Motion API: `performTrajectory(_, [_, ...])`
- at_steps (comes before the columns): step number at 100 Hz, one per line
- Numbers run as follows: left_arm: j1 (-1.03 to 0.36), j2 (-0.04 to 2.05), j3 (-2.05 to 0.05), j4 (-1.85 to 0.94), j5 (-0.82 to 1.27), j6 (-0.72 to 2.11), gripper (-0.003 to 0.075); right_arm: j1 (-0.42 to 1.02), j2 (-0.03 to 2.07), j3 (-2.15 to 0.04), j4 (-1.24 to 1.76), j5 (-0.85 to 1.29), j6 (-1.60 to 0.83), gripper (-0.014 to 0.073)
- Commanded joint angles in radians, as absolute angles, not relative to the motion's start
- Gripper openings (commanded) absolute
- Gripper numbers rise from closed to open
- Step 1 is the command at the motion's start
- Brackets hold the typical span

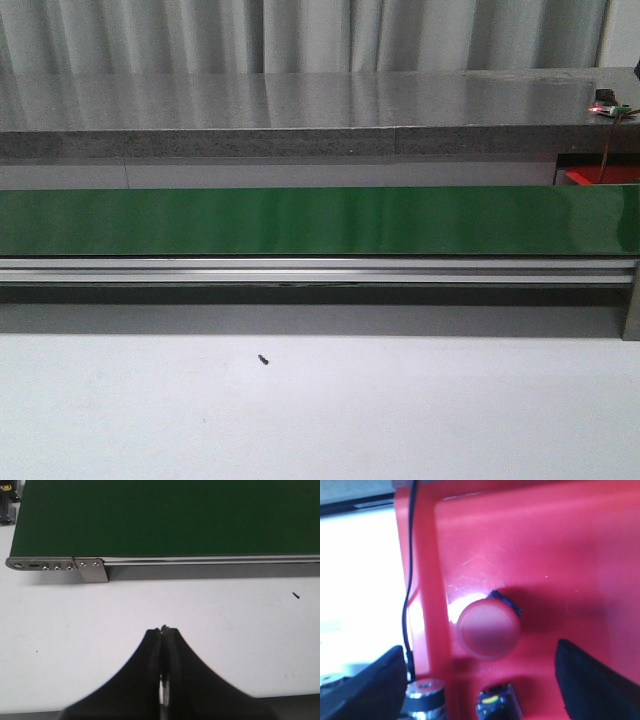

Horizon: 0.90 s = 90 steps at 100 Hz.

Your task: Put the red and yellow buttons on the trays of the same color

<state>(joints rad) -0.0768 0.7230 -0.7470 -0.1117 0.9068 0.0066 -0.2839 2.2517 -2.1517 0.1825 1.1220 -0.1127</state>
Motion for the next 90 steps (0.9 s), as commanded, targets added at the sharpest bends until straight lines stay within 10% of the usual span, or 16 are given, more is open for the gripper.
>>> performTrajectory(1, [-0.083, 0.72, -0.773, -0.119, 0.855, 0.008, -0.002, -0.271, 2.143, -2.18, 0.179, 1.124, -0.121, 0.0603])
performTrajectory(29, [-0.083, 0.72, -0.773, -0.119, 0.855, 0.008, -0.002, -0.212, 1.986, -2.061, 0.139, 1.135, -0.12, 0.058])
performTrajectory(68, [-0.083, 0.72, -0.773, -0.119, 0.855, 0.008, -0.002, -0.197, 1.632, -1.584, 0.134, 0.99, -0.12, -0.004])
performTrajectory(90, [-0.083, 0.72, -0.773, -0.119, 0.855, 0.008, -0.002, -0.191, 1.427, -1.36, 0.134, 0.885, -0.121, -0.0066])
